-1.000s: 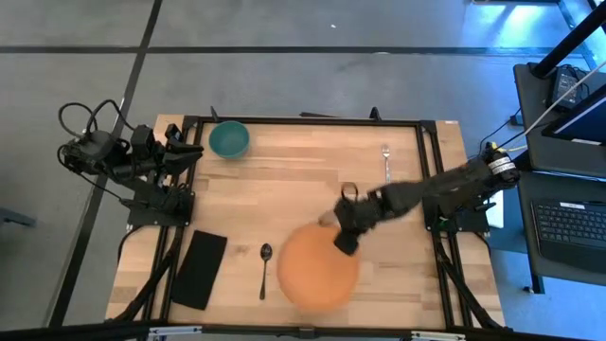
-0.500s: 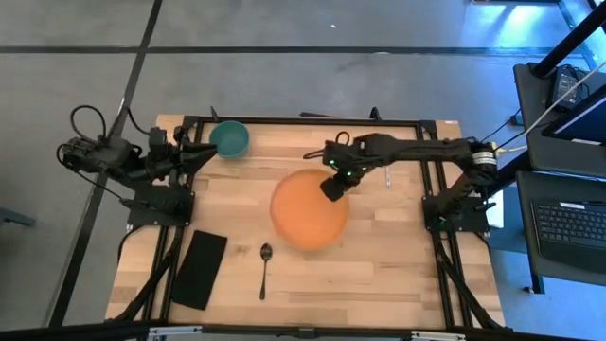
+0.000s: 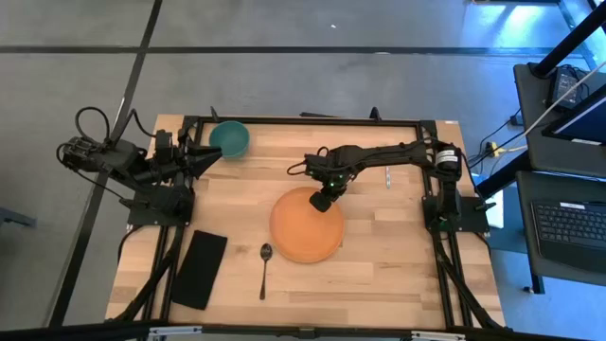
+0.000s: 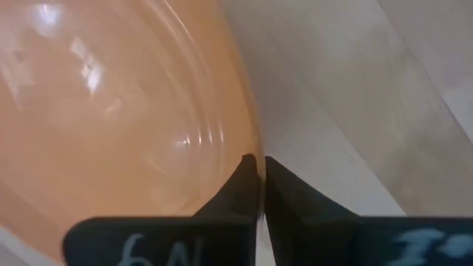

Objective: Set table place
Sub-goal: Move the orange plate to the center of the table, then put the blue bowl on the orange plate

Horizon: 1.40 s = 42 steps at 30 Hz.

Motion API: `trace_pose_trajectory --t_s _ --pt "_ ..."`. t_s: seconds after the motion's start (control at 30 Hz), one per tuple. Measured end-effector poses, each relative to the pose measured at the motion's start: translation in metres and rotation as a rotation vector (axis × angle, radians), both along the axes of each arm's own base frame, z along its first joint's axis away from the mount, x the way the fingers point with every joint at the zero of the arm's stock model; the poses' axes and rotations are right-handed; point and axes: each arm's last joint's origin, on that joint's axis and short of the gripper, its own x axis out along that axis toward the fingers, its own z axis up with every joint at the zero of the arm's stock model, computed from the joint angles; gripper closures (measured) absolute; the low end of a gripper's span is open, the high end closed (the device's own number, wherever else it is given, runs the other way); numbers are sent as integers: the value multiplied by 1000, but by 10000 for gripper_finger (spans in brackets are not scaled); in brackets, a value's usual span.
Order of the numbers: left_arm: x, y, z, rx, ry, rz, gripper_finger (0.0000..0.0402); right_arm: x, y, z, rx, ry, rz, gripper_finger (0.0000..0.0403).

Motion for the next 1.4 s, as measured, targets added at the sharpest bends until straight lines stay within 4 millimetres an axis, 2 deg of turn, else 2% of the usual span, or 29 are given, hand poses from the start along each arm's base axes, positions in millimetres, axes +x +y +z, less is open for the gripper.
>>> trace_pose_trajectory --t_s 0.27,0.47,0.6,0.73,0.87,1.07,1.17,1.3,1.4 --pt "0 0 0 0 1 0 333 4 -3 -5 -25 -29 39 345" --pt "0 0 0 0 1 0 333 4 -9 -3 -14 -41 28 329" --pt "0 1 0 -27 -6 27 333 6 -11 10 3 -63 32 329" --pt "2 2 -5 -60 30 94 333 11 -13 48 -9 -117 45 332" --pt "5 2 -13 -104 79 170 333 15 -6 105 -35 -224 67 332" --pt "13 6 -28 -222 142 247 333 10 26 205 -96 -544 168 332" --pt "21 10 -33 -264 177 233 333 1 43 245 -165 -679 217 332" --pt "31 19 -29 -277 278 204 333 -10 63 284 -258 -823 263 332" --pt "36 29 -21 -283 430 207 333 -16 75 300 -299 -888 278 332"
